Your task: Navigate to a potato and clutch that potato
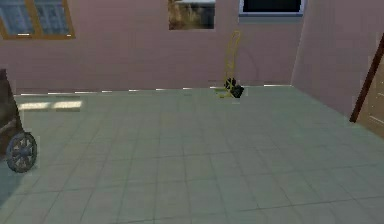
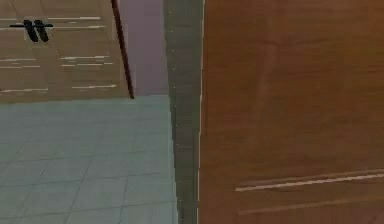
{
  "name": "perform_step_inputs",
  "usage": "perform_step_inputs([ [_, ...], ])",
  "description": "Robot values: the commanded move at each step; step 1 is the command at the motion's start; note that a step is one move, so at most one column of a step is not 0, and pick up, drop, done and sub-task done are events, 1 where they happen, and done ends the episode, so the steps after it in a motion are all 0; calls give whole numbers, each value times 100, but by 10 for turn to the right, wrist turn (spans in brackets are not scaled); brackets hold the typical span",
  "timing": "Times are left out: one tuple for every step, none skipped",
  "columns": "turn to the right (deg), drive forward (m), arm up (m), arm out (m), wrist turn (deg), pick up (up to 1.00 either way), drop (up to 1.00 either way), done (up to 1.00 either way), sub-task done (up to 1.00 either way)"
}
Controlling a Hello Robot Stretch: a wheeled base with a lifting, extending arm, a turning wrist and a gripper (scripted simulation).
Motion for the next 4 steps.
perform_step_inputs([
  [-330, 0, 0, 0, 0, 0, 0, 0, 0],
  [0, 100, 0, 0, 0, 0, 0, 0, 0],
  [0, 100, 0, 0, 0, 0, 0, 0, 0],
  [0, 45, 0, 0, 0, 0, 0, 0, 0],
])
